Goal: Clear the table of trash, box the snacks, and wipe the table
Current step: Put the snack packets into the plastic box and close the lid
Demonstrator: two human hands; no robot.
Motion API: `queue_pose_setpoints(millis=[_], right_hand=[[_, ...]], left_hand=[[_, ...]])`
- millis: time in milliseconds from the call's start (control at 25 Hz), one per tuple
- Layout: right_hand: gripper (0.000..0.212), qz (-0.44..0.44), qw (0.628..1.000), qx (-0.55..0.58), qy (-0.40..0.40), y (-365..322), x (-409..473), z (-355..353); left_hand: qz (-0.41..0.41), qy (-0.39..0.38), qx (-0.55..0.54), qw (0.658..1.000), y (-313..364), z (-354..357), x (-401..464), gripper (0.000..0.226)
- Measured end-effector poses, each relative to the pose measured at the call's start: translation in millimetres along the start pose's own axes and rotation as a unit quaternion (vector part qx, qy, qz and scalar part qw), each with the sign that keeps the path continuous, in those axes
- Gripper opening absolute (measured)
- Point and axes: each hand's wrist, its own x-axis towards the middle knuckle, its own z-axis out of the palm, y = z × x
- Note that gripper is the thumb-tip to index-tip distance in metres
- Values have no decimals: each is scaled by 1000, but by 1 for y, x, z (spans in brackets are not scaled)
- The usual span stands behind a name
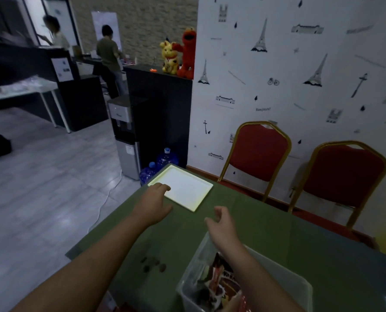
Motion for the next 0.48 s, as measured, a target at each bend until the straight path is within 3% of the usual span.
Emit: queue_pose_setpoints(millis=[480], right_hand=[[41, 157, 987, -23, 29, 1, 174, 99]], left_hand=[[-121, -113, -98, 981, -140, 47, 164, 60]])
